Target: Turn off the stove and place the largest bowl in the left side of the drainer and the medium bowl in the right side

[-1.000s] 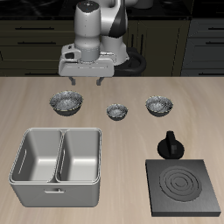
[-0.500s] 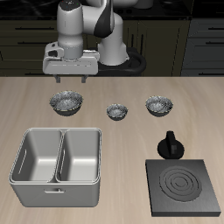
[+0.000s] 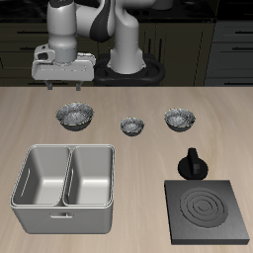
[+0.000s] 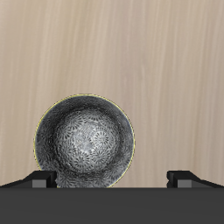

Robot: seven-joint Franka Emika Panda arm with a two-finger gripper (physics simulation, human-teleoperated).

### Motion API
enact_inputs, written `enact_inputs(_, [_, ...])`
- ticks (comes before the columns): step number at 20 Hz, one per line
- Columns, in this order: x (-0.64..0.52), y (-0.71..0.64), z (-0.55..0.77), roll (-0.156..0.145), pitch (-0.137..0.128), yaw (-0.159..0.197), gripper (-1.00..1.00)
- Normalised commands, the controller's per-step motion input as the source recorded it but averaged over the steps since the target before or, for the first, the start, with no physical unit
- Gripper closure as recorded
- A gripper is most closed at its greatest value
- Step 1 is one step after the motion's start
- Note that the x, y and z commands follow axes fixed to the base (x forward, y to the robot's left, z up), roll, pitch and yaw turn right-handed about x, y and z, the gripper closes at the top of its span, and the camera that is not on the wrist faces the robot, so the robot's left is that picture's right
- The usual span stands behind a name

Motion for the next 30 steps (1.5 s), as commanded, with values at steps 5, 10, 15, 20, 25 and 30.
enact_inputs(5, [0.01,-0.54,0.19,-0.003,-0.027,-0.074,-1.0])
enact_inputs(10, [0.05,-0.46,0.04,-0.014,-0.026,-0.016,-1.0])
enact_inputs(15, [0.07,-0.1,-0.13,-0.007,-0.003,0.007,-1.0])
enact_inputs(20, [0.04,0.08,-0.12,0.019,-0.002,0.018,-1.0])
enact_inputs(25, [-0.08,0.13,-0.32,0.039,0.005,0.009,-1.0])
enact_inputs(30, [-0.06,0.01,-0.28,0.024,0.035,-0.001,-1.0])
